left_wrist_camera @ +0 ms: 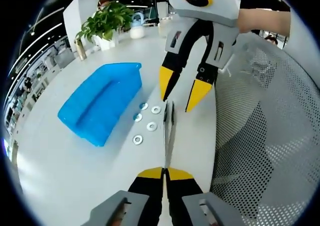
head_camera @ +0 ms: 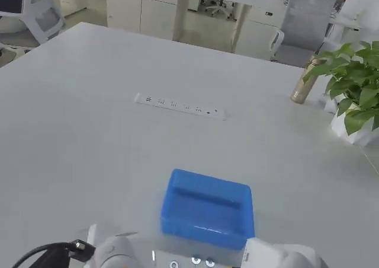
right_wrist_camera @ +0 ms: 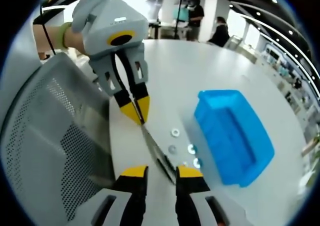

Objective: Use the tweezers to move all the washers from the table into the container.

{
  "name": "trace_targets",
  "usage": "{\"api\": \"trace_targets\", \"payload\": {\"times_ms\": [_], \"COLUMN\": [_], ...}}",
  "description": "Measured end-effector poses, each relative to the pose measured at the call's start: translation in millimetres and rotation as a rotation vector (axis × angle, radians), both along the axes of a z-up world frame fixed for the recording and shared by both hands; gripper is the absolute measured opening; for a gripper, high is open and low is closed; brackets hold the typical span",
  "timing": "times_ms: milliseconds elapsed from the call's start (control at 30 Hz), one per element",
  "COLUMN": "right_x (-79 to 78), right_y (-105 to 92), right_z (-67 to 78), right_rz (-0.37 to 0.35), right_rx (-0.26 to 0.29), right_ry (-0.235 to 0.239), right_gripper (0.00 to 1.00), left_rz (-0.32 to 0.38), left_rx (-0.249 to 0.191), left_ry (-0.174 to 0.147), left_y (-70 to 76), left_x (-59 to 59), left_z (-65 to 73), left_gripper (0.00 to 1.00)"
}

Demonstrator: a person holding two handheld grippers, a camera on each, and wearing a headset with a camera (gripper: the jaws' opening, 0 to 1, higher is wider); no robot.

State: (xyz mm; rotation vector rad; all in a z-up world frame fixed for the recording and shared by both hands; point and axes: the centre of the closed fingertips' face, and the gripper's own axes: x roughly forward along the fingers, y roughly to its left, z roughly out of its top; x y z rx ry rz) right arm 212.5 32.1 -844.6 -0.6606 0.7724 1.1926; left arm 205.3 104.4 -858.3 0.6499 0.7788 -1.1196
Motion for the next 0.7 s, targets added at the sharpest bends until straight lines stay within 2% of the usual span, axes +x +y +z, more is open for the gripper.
{"api": "trace_targets", "payload": {"times_ms": [33,67,233,333,467,533,567,633,700], "right_x": [-0.4,-0.9,-3.4,-5.8,-9.4,-12.8,-15.3,-23.0,-25.7], "right_y": [0.7,1.1,3.7,7.3,12.7,15.5,18.0,21.5,24.1], "right_z": [0.7,1.0,2.2,5.4,5.8,5.1,4.7,4.1,3.6], "right_rz": [0.0,0.001,0.027,0.041,0.06,0.086,0.122,0.175,0.184], "right_rx": [0.005,0.006,0.001,0.011,0.03,0.035,0.037,0.031,0.041], "right_ry": [-0.003,-0.005,-0.026,-0.036,-0.034,-0.034,-0.039,-0.027,-0.021], "right_gripper": [0.18,0.19,0.18,0.19,0.19,0.18,0.17,0.14,0.11], "left_rz": [0.004,-0.001,-0.021,-0.03,-0.071,-0.086,-0.1,-0.097,-0.106], "left_rx": [-0.004,-0.006,-0.023,-0.04,-0.054,-0.06,-0.068,-0.076,-0.092], "left_ry": [-0.035,-0.026,-0.076,-0.093,-0.099,-0.096,-0.093,-0.095,-0.101], "left_y": [0.0,-0.2,0.1,-1.9,-8.4,-11.7,-14.6,-18.2,-22.0], "left_x": [2.0,-1.9,-10.2,-15.5,-26.5,-30.0,-33.0,-32.9,-33.8], "left_z": [6.0,9.0,36.4,52.0,67.5,71.5,74.7,79.2,84.7], "left_gripper": [0.0,0.0,0.0,0.0,0.0,0.0,0.0,0.0,0.0]}}
